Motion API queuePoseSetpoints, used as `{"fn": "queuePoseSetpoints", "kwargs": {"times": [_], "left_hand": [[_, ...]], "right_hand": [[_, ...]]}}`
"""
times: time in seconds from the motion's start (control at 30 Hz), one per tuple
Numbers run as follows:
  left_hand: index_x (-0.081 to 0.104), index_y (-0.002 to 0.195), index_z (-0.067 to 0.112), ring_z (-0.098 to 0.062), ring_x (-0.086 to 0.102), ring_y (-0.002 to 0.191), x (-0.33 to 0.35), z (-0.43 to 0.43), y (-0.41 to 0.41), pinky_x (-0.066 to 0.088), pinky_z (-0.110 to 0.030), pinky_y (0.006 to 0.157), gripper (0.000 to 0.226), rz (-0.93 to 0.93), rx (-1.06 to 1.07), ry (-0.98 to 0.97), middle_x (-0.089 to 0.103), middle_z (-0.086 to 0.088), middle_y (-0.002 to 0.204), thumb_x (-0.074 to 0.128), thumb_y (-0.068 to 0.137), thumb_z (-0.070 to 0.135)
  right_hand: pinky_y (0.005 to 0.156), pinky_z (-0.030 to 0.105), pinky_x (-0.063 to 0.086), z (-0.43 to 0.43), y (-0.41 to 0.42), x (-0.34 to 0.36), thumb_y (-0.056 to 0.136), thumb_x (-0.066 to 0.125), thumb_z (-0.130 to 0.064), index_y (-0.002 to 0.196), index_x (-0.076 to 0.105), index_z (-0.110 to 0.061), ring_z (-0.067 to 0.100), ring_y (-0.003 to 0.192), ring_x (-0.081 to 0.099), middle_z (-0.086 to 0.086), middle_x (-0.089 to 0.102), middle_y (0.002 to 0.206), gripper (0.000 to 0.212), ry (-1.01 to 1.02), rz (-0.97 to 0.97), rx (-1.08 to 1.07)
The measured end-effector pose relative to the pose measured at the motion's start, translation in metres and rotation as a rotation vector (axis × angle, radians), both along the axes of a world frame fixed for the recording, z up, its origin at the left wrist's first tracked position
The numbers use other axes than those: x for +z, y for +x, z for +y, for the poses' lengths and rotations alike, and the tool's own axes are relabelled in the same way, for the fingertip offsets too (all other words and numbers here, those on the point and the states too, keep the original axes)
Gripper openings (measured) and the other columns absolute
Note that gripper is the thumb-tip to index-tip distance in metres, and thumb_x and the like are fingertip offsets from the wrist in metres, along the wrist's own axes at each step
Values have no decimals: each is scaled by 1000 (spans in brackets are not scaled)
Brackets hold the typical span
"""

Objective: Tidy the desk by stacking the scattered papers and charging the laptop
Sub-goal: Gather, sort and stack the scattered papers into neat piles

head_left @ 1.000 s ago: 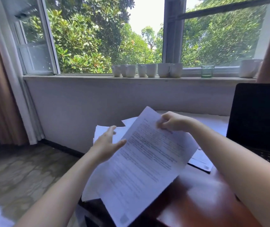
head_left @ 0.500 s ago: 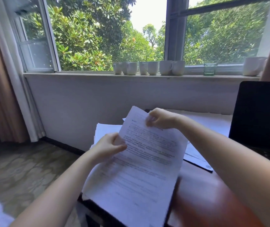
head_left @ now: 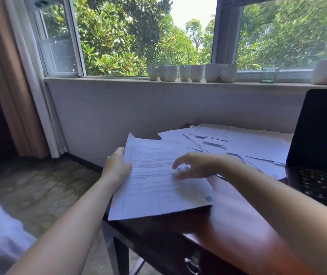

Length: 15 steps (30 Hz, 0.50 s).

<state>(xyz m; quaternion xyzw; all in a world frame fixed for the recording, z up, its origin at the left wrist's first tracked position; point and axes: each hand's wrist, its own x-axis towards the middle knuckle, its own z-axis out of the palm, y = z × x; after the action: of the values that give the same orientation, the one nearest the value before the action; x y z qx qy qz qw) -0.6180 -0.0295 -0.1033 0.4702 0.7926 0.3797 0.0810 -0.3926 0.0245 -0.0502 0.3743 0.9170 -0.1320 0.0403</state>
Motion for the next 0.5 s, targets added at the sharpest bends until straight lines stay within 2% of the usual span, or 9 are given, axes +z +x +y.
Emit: {"fn": "queuePoseSetpoints", "kwargs": {"times": [0.1, 0.13, 0.2, 0.3, 0.37, 0.43, 0.5], "left_hand": [[36, 137, 15, -31, 39, 124, -6, -7, 9, 34, -39, 98, 51, 191, 5, -90, 42, -9, 139, 54, 90, 24], [31, 143, 19, -28, 31, 133, -4, -14, 16, 29, -40, 104, 57, 252, -46, -110, 34, -4, 147, 53, 92, 33], [25, 149, 28, -17, 21, 143, 1, -30, 28, 19, -39, 114, 68, 283, -280, -190, 25, 6, 155, 51, 90, 54], [20, 147, 44, -9, 2, 147, 3, -61, 45, 1, -43, 119, 102, 368, -559, -471, 14, 14, 158, 40, 57, 86], [11, 147, 50, -12, -12, 147, 0, -69, 47, -7, -52, 116, 113, 478, -578, -566, 0, 12, 160, 40, 45, 89], [5, 147, 51, -14, -19, 146, 0, -69, 45, -9, -58, 114, 111, 497, -549, -592, -10, 11, 160, 58, 55, 83], [2, 147, 50, -16, -22, 145, 3, -69, 43, -3, -63, 112, 109, 503, -518, -618, -16, 11, 159, 67, 63, 72]], "right_hand": [[101, 29, 31, -18, 2, -1, 85, 61, -50, 134, 46, -33, 14, 128, 41, -7, 44, 139, 55, -36, 1, 13], [105, 30, 30, -23, 4, -2, 82, 64, -52, 136, 44, -34, 12, 131, 38, -9, 41, 142, 60, -57, -12, 28], [110, 30, 27, -33, 9, -6, 78, 68, -54, 140, 38, -36, 10, 136, 31, -12, 34, 147, 71, -90, -65, 79], [116, 31, 17, -43, 13, -13, 74, 71, -54, 147, 21, -37, 11, 144, 14, -10, 14, 156, 90, -91, -137, 105], [116, 31, 15, -42, 13, -19, 74, 73, -52, 149, 16, -36, 10, 144, 10, -10, 10, 157, 95, -82, -121, 97], [113, 27, 20, -38, 13, -22, 75, 74, -48, 148, 22, -32, 10, 141, 20, -9, 20, 154, 91, -65, -49, 97], [109, 22, 24, -35, 16, -22, 75, 74, -46, 147, 27, -30, 9, 139, 26, -11, 27, 151, 88, -68, 3, 89]]}}
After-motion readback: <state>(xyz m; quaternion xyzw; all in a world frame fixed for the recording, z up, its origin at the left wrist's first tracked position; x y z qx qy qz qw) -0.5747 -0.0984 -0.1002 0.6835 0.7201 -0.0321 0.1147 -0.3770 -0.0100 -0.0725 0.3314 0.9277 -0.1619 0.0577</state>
